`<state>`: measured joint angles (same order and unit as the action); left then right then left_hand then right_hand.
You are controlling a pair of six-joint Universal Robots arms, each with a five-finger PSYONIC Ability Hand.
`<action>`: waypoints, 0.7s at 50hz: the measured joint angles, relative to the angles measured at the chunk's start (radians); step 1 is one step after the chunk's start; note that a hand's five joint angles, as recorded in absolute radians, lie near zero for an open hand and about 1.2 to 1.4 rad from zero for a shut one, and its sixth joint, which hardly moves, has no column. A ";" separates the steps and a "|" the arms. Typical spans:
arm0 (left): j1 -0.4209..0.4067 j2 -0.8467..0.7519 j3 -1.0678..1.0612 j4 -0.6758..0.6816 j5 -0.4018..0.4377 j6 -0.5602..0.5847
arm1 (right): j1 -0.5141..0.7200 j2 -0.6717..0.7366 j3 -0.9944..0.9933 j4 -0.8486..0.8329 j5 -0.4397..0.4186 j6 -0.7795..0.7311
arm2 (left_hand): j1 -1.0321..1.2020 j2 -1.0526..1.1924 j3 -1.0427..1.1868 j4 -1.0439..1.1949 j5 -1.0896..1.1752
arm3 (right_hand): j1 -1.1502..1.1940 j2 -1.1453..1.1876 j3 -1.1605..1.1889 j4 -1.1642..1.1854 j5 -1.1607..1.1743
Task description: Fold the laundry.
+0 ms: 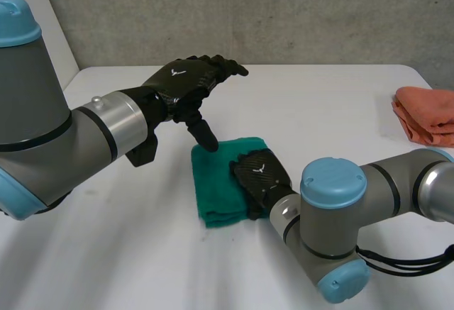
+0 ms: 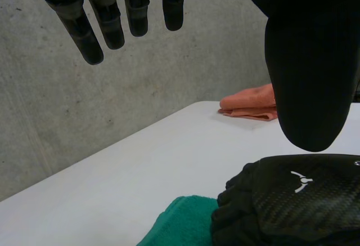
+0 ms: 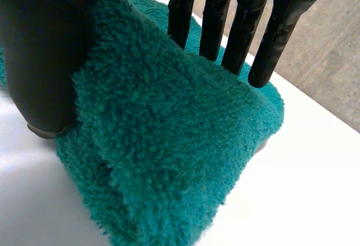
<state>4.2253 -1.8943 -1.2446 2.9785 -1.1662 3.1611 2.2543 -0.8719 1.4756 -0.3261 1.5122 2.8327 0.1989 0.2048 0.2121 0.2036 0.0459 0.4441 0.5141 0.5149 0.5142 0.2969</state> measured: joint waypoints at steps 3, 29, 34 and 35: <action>0.000 0.001 -0.002 0.001 -0.001 0.000 | 0.000 0.015 -0.023 -0.001 0.001 -0.001 | 0.000 0.000 0.000 0.000 0.000 | 0.000 0.001 0.008 0.006 0.005; 0.002 0.004 -0.017 0.003 0.002 -0.001 | -0.048 0.070 -0.141 0.027 -0.005 -0.074 | 0.001 0.000 0.000 0.001 0.000 | 0.462 0.648 0.624 0.656 0.617; 0.002 0.005 -0.018 0.004 0.002 -0.001 | -0.144 0.038 -0.118 0.035 -0.027 -0.093 | 0.001 0.000 0.000 0.001 0.000 | 0.470 0.648 0.625 0.656 0.617; 0.002 0.005 -0.018 0.004 0.002 -0.001 | -0.178 0.031 -0.111 0.037 -0.041 -0.109 | 0.001 0.000 0.000 0.001 0.000 | 0.470 0.648 0.626 0.656 0.617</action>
<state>4.2277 -1.8898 -1.2626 2.9822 -1.1643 3.1600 2.0760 -0.8412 1.3649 -0.2896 1.4716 2.7239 0.2001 0.2049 0.2121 0.2043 0.0459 0.9142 1.1616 1.1409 1.1706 0.9138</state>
